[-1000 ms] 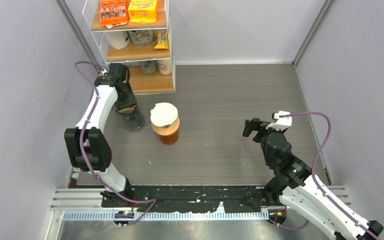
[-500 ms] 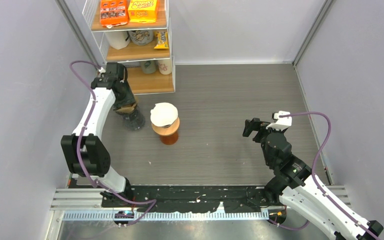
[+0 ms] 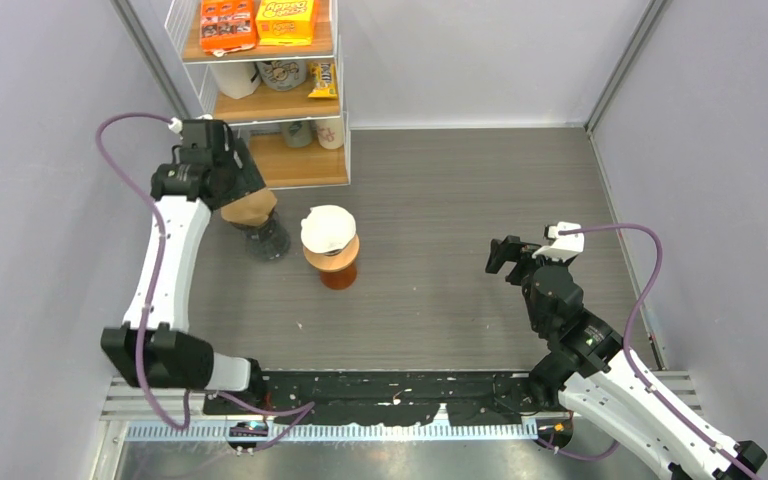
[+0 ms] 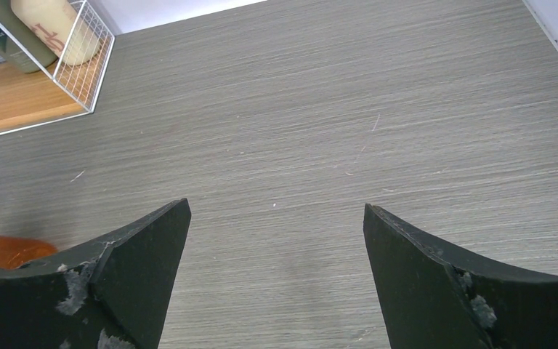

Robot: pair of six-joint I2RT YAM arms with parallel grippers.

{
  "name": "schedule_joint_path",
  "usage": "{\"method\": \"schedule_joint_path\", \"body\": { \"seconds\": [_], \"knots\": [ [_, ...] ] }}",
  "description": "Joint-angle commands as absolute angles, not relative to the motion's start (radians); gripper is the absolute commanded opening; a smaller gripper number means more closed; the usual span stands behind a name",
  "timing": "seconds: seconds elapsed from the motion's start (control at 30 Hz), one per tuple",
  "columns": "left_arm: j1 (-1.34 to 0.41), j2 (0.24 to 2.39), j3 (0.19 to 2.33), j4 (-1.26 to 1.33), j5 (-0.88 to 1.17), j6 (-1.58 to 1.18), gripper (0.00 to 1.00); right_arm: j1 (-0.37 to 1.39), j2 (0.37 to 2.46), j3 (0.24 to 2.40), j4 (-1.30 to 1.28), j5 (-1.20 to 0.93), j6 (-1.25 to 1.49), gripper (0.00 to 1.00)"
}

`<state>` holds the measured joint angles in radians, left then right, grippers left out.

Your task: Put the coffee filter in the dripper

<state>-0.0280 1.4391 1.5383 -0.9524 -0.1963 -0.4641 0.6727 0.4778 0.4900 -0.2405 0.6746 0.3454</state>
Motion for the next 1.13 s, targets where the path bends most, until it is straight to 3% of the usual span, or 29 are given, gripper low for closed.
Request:
{"method": "schedule_joint_path", "body": {
  "seconds": [0.0, 0.03, 0.23, 0.6, 1.1],
  "knots": [
    [-0.032, 1.242, 1.522, -0.901, -0.146, -0.472, 0.90, 0.672, 0.468, 0.496, -0.210, 0.711, 0.352, 0.95],
    [-0.035, 1.194, 1.485, -0.870, -0.130, -0.479, 0.98, 0.672, 0.467, 0.495, -0.209, 0.715, 0.351, 0.95],
    [-0.038, 0.887, 1.247, -0.704, -0.038, -0.529, 1.00, 0.673, 0.437, 0.491, -0.218, 0.764, 0.363, 0.95],
    [-0.037, 0.407, 0.775, -0.608, -0.310, -0.628, 1.00, 0.673, 0.361, 0.496, -0.275, 0.922, 0.376, 0.95],
    [-0.038, 0.492, 0.741, -0.637, -0.340, -0.633, 0.99, 0.672, 0.281, 0.541, -0.443, 0.952, 0.488, 0.95]
  ]
}}
